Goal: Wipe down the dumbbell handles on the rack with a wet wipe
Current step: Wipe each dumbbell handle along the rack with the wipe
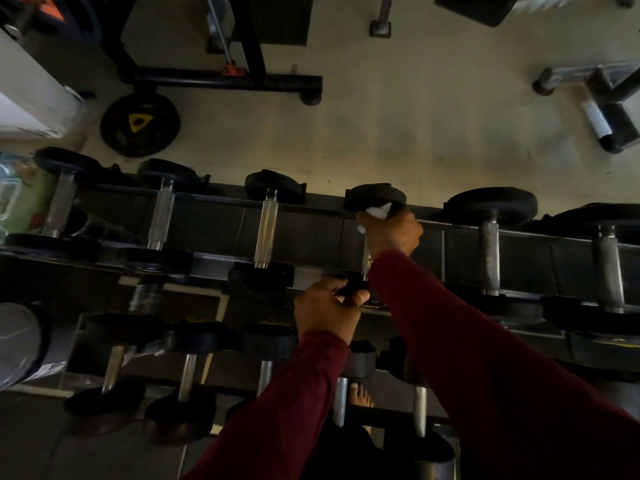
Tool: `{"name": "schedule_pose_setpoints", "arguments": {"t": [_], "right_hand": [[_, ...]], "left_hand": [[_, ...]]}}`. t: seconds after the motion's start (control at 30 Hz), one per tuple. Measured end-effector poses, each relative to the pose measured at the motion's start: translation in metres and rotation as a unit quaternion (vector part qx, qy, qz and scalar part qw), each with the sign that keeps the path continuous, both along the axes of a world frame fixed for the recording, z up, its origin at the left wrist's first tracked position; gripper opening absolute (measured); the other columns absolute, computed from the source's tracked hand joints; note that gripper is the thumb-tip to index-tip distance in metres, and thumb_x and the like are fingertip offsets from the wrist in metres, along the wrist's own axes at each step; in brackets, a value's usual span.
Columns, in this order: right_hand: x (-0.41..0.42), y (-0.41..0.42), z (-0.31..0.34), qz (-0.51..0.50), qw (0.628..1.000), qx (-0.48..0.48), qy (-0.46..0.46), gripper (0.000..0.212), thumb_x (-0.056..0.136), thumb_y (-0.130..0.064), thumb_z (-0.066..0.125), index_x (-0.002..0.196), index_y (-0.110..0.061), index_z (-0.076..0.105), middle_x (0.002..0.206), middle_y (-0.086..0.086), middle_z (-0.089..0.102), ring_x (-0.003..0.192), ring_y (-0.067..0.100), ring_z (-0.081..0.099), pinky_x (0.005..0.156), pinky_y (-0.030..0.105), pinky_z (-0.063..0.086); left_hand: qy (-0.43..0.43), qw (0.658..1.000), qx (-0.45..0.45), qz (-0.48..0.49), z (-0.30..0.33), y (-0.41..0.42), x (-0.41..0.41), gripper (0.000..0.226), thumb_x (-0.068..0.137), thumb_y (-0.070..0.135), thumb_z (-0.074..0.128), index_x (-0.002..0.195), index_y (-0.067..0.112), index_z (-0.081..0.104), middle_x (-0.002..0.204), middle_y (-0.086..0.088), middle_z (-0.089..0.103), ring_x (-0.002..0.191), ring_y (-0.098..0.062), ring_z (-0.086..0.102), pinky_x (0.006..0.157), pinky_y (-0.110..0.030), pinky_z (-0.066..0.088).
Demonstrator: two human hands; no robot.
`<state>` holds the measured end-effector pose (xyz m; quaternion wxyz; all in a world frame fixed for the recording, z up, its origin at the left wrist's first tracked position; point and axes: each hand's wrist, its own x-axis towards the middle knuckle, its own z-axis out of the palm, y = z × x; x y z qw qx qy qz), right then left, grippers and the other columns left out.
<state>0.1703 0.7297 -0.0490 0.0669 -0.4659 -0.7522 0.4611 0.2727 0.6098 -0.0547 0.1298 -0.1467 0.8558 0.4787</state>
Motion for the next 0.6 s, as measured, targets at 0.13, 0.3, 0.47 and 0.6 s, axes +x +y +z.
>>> {"name": "schedule_pose_setpoints", "arguments": {"t": [0.13, 0.3, 0.47, 0.6], "right_hand": [[0.011, 0.018, -0.001, -0.017, 0.998, -0.042, 0.035, 0.019, 0.08, -0.034, 0.081, 0.084, -0.017, 0.074, 0.079, -0.002, 0.07, 0.069, 0.008, 0.065, 0.061, 0.014, 0.052], [0.01, 0.039, -0.005, -0.036, 0.989, -0.141, 0.003, 0.023, 0.086, -0.015, 0.075, 0.069, -0.024, 0.063, 0.076, -0.004, 0.065, 0.082, 0.017, 0.068, 0.084, 0.039, 0.06], [0.032, 0.044, -0.01, 0.052, 0.988, -0.132, -0.059, 0.008, 0.086, -0.019, 0.073, 0.092, -0.02, 0.068, 0.101, 0.004, 0.072, 0.09, 0.017, 0.07, 0.085, 0.039, 0.06], [0.073, 0.043, -0.008, 0.182, 0.974, -0.086, -0.101, 0.007, 0.087, -0.023, 0.074, 0.093, -0.025, 0.072, 0.087, -0.01, 0.067, 0.081, 0.003, 0.065, 0.074, 0.02, 0.055]], "left_hand": [[-0.005, 1.0, 0.0, -0.007, 0.001, 0.0, 0.0, 0.03, 0.069, 0.033, 0.087, 0.094, 0.023, 0.074, 0.09, 0.011, 0.072, 0.079, 0.0, 0.067, 0.072, -0.016, 0.055], [-0.01, 1.0, 0.0, -0.006, 0.002, 0.0, 0.0, 0.026, 0.069, 0.033, 0.087, 0.091, 0.025, 0.074, 0.087, 0.012, 0.071, 0.077, 0.001, 0.065, 0.075, -0.024, 0.059], [-0.016, 1.0, -0.007, -0.008, 0.003, -0.002, -0.004, 0.03, 0.069, 0.035, 0.087, 0.093, 0.023, 0.074, 0.081, 0.016, 0.064, 0.078, -0.002, 0.065, 0.078, -0.027, 0.058], [-0.029, 0.999, -0.01, -0.017, 0.002, -0.003, -0.004, 0.028, 0.068, 0.039, 0.087, 0.09, 0.031, 0.071, 0.082, 0.021, 0.061, 0.087, -0.007, 0.065, 0.08, -0.032, 0.058]]}}
